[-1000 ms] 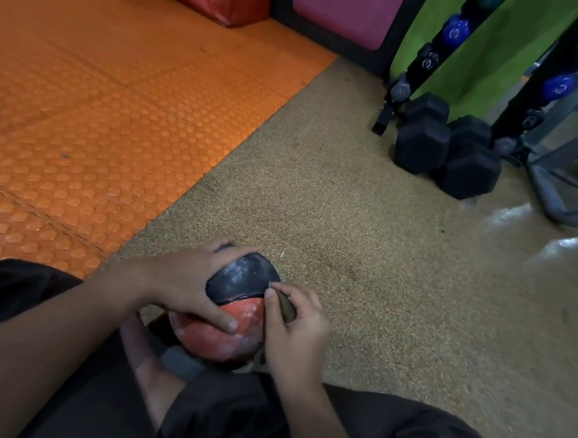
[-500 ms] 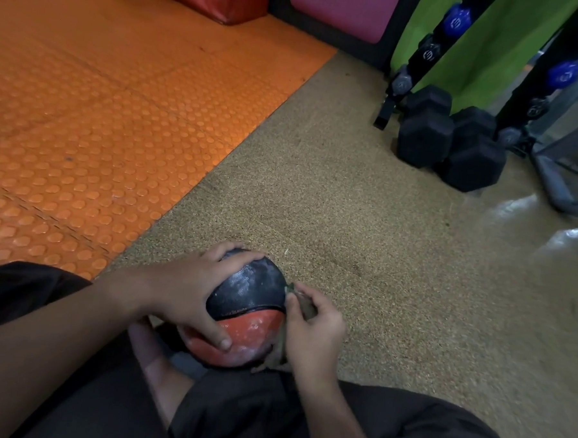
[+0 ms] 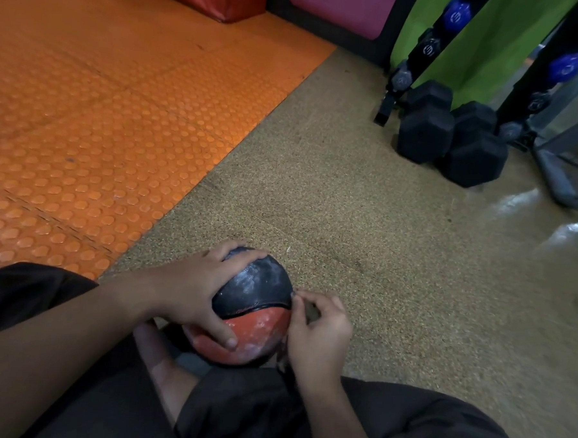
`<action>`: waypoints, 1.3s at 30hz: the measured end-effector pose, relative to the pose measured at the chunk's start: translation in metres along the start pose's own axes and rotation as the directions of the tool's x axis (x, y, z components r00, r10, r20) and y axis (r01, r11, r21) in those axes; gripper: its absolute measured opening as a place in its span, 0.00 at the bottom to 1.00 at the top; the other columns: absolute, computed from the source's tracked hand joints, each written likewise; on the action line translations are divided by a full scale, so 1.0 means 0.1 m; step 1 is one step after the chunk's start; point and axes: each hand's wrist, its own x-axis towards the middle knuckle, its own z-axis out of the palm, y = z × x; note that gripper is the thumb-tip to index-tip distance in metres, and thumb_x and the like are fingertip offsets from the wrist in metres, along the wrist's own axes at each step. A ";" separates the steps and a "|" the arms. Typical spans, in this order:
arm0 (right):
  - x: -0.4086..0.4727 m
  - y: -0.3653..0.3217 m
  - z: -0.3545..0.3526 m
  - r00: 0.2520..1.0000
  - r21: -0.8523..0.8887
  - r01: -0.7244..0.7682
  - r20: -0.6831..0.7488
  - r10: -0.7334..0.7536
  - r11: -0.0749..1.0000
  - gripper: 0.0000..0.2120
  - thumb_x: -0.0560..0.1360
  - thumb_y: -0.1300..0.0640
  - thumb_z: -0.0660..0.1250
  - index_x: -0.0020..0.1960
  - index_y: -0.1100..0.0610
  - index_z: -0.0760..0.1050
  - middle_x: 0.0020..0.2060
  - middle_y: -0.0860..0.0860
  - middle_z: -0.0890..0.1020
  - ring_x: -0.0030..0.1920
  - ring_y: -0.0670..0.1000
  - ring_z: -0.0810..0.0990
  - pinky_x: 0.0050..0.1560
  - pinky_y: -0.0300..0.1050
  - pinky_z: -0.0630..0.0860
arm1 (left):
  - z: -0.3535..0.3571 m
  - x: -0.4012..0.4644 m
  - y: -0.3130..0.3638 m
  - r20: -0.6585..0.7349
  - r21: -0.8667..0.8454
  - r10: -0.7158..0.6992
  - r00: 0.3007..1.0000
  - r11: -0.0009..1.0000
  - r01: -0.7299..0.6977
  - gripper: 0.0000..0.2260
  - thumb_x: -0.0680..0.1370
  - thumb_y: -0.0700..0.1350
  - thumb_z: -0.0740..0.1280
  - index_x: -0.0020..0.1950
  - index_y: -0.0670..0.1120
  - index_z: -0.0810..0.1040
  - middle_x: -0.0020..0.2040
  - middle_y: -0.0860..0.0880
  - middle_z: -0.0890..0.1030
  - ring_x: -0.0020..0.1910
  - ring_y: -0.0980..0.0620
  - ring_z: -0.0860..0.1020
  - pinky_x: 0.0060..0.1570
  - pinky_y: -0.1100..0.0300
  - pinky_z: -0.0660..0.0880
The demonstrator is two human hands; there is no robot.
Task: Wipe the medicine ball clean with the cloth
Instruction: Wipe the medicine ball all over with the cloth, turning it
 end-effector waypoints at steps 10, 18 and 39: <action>-0.22 -0.28 0.11 0.884 -0.049 0.455 0.140 -0.445 0.889 0.06 0.81 0.54 0.67 0.52 0.54 0.83 0.43 0.50 0.77 0.42 0.52 0.79 0.41 0.52 0.78 | 0.02 0.02 0.01 -0.024 0.004 -0.007 1.000 1.000 0.007 0.59 0.59 0.75 0.77 0.77 0.78 0.38 0.83 0.58 0.44 0.81 0.45 0.59 0.78 0.46 0.64; -0.24 -0.40 0.09 0.892 -0.066 0.436 0.167 -0.421 0.898 0.06 0.79 0.54 0.68 0.49 0.54 0.82 0.42 0.48 0.77 0.42 0.51 0.78 0.39 0.49 0.77 | 0.01 0.03 -0.04 -0.025 -0.014 0.022 0.999 1.000 -0.022 0.61 0.58 0.73 0.78 0.79 0.75 0.41 0.82 0.59 0.44 0.82 0.49 0.57 0.79 0.50 0.62; -0.04 -0.11 0.11 0.957 -0.017 0.278 0.085 -0.276 0.960 0.05 0.79 0.56 0.70 0.51 0.53 0.85 0.44 0.46 0.80 0.43 0.47 0.81 0.44 0.46 0.79 | 0.02 0.03 -0.24 -0.051 -0.113 0.124 0.991 0.985 -0.129 0.59 0.59 0.73 0.81 0.78 0.76 0.45 0.81 0.63 0.45 0.81 0.59 0.52 0.75 0.64 0.57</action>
